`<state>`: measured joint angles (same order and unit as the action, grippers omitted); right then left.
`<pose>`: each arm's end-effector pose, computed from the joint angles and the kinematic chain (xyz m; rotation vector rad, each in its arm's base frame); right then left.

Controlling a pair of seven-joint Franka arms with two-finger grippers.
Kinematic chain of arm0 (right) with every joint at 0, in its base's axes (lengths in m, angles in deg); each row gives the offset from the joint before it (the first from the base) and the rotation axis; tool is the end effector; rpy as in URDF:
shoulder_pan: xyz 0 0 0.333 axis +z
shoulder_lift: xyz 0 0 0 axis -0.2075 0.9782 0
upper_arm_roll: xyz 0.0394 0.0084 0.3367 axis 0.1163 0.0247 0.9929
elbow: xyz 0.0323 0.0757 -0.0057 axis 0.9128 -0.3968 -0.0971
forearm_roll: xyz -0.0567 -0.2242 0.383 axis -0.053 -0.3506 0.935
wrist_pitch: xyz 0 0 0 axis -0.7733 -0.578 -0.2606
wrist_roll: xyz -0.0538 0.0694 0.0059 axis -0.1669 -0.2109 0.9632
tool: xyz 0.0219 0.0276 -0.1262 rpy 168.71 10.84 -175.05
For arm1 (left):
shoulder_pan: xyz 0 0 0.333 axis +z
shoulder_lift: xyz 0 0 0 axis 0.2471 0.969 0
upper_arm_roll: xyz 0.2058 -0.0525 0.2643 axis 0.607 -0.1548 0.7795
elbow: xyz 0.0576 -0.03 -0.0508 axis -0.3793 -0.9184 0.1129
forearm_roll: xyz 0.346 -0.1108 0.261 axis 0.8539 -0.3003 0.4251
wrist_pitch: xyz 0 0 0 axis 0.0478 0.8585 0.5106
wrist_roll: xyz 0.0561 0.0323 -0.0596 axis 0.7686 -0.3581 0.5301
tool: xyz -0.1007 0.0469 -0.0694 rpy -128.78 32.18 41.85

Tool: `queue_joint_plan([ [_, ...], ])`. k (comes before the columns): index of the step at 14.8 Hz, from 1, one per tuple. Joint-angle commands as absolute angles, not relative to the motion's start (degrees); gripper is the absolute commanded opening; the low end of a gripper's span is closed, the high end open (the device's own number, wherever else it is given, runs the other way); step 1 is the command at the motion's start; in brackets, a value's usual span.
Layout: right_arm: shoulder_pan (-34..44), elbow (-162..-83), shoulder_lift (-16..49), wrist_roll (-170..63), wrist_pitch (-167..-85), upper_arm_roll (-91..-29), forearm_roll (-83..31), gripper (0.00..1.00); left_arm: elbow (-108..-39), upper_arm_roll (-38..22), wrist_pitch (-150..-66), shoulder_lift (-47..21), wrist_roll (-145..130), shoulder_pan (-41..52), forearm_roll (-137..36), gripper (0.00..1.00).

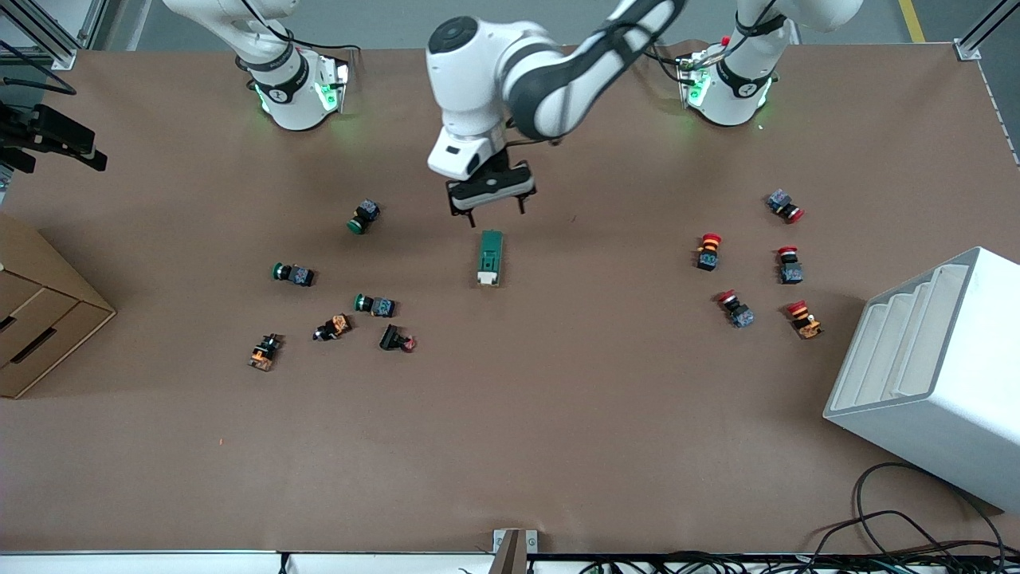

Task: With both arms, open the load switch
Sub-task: 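Move the left gripper down over the green load switch base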

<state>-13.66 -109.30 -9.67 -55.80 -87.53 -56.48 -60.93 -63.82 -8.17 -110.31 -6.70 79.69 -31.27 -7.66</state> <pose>0.5652 -0.0287 0.6767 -3.0930 0.0029 0.1421 0.3905 -0.6449 0.2973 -2.9885 -0.4011 -0.5061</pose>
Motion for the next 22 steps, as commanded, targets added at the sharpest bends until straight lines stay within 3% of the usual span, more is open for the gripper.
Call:
queue_joint_plan([
  [1, -14.00, -110.22, -10.78, -55.38, -87.73, -56.04, -60.63, 1.00, -62.42, -7.81, -111.45, -1.45, 90.58, -34.98, 2.32, 0.99],
  [4, -13.38, -110.22, -10.96, -56.26, -87.46, -55.61, -60.63, 1.00, -63.64, -7.81, -111.36, 1.20, 97.19, -38.33, 7.17, 0.99],
  [13, -13.38, -109.43, -10.70, -55.82, -87.46, -55.78, -61.42, 1.00, -77.53, -7.81, -111.45, 1.90, 118.37, -41.59, 33.87, 0.99],
  [17, -14.26, -108.11, -9.21, -56.44, -87.73, -56.21, -61.25, 1.00, -78.15, -7.81, -110.83, 5.86, 128.92, -42.29, 47.06, 0.98],
  [22, -14.96, -108.11, -6.30, -55.56, -88.07, -56.22, -61.86, 1.00, -78.77, -7.45, -107.85, 7.44, 129.11, -43.35, 51.11, 0.98],
])
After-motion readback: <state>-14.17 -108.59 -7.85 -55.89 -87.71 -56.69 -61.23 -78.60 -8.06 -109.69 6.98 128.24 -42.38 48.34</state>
